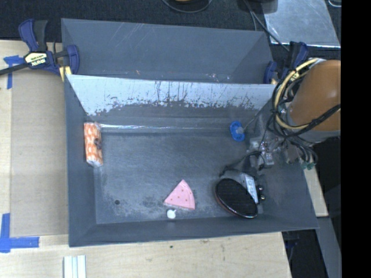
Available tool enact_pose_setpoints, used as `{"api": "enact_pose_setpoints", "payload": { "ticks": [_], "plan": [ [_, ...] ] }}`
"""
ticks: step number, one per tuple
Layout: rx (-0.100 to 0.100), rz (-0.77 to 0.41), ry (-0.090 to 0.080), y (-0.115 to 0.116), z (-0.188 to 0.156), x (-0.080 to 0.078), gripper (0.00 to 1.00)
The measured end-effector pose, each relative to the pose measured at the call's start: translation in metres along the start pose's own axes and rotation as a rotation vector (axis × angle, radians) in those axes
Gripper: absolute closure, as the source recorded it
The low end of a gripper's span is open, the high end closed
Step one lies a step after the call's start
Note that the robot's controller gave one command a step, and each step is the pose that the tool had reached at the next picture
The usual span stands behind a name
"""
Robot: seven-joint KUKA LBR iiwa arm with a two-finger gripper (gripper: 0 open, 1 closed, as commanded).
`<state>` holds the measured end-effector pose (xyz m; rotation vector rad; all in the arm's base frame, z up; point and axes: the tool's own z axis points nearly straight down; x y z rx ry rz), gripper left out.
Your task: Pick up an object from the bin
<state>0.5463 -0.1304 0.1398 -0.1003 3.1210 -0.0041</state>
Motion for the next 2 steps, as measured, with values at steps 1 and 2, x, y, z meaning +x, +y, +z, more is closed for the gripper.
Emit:
{"api": "enact_pose_setpoints", "payload": {
  "ticks": [1,2],
  "plan": [
    [0.000,0.001,0.001,0.000,-0.014,0.000,1.00],
    [0.001,0.001,-0.004,0.000,-0.027,-0.001,1.00]
  ]
}}
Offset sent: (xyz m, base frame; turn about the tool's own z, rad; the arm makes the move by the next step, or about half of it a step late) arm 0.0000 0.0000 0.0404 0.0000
